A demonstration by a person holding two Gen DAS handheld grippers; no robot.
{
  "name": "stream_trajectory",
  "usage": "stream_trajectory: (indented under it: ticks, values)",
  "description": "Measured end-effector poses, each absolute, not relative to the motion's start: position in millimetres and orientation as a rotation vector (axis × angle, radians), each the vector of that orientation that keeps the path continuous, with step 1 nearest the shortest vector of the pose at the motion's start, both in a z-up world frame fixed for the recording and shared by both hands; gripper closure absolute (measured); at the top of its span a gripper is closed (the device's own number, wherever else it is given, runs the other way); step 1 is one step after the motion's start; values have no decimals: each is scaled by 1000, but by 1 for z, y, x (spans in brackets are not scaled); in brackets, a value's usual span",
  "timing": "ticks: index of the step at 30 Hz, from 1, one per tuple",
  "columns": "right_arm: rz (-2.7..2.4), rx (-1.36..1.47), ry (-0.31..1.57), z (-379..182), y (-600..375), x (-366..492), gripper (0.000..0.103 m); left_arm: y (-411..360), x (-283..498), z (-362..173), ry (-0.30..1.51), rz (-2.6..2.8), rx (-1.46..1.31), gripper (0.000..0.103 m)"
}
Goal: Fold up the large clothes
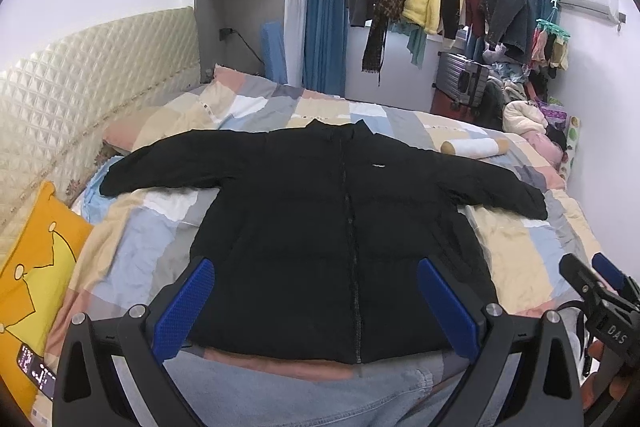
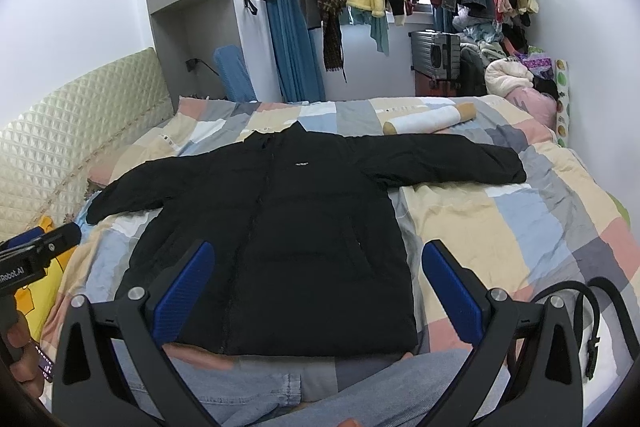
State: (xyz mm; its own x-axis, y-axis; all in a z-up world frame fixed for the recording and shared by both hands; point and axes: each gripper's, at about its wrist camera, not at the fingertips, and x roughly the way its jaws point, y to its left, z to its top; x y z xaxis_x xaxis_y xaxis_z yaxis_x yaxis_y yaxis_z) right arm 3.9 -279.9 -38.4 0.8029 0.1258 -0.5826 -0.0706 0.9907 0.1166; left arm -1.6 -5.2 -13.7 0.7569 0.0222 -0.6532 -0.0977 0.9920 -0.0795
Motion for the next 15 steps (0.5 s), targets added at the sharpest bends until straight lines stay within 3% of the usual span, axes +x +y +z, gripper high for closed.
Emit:
stream_trajectory:
  ticks: [15]
  values:
    - [100,107,639,-29,-284,7,0,-4,-6,-14,709,68,-116,1]
